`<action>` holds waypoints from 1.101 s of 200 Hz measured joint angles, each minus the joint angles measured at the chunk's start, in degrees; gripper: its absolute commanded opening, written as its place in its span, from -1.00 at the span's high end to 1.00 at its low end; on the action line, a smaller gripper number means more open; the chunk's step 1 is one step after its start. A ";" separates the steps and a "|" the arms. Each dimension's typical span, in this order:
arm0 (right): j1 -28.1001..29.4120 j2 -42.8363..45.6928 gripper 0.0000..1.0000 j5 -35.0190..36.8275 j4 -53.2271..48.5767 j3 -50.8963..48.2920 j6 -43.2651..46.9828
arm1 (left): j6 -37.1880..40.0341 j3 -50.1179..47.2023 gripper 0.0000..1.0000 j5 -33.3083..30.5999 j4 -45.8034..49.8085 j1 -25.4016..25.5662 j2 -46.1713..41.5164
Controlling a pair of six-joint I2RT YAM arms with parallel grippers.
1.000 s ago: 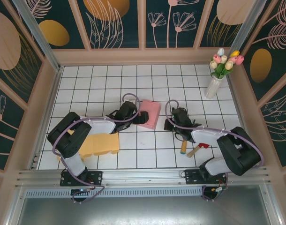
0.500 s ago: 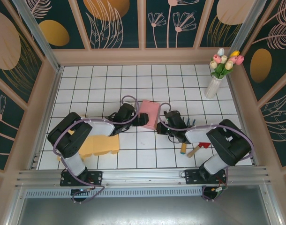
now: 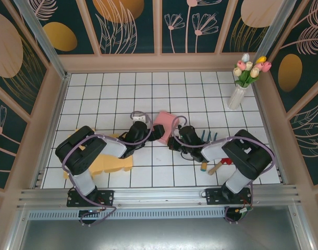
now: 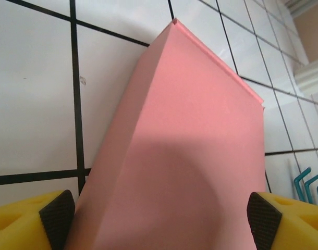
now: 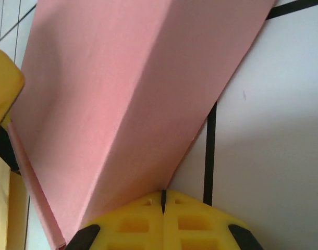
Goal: Fold the paper box
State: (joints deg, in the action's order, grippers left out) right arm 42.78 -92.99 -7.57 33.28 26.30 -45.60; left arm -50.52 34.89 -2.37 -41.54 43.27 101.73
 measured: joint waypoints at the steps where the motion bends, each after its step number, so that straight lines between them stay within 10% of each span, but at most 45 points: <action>1: 0.02 -0.02 1.00 0.07 0.02 0.00 -0.07 | -0.07 -0.02 -0.74 -0.04 -0.07 0.00 0.00; 96: 3.72 7.45 0.79 8.24 -6.51 1.97 4.17 | 2.40 6.88 -0.86 -5.99 17.94 -2.36 -2.14; 135: 3.61 17.35 -0.08 14.34 -14.95 4.13 13.38 | 2.69 5.70 -0.84 -12.13 24.20 -3.26 -10.86; 220: -10.69 5.81 -0.14 5.27 -21.57 20.39 35.58 | -5.53 -7.30 -0.77 -14.16 19.30 5.55 -18.34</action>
State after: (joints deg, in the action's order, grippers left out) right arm 32.10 -87.18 -2.31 11.70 46.70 -10.02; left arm -56.05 27.59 -16.53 -22.24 48.82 83.40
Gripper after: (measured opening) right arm 0.569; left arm 0.887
